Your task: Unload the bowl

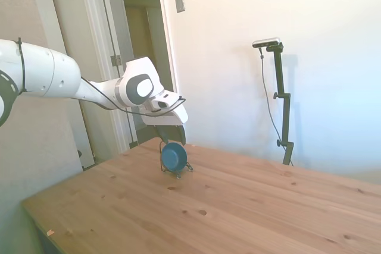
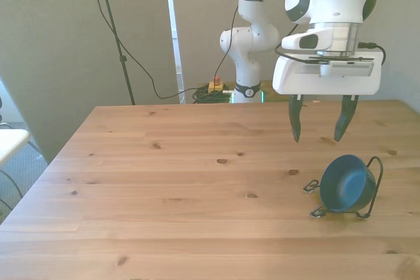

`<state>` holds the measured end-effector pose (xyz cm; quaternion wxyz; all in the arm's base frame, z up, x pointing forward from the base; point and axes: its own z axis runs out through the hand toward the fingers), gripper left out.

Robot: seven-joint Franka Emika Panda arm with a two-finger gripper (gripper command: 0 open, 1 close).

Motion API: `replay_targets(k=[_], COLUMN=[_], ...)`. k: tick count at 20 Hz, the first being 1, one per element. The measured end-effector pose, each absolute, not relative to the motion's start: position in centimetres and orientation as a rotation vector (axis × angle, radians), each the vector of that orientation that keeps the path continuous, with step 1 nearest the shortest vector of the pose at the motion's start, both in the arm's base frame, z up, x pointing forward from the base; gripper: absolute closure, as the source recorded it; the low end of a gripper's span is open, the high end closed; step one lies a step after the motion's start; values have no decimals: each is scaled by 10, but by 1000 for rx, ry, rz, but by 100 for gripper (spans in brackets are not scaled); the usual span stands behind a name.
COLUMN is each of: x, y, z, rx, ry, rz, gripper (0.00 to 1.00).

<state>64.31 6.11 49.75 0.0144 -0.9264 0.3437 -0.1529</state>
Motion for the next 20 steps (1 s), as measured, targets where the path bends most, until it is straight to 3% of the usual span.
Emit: replay_targets(k=[20], x=[646], y=[84], z=[423], rx=[-3011], ry=[271], rz=[-335], gripper=[0])
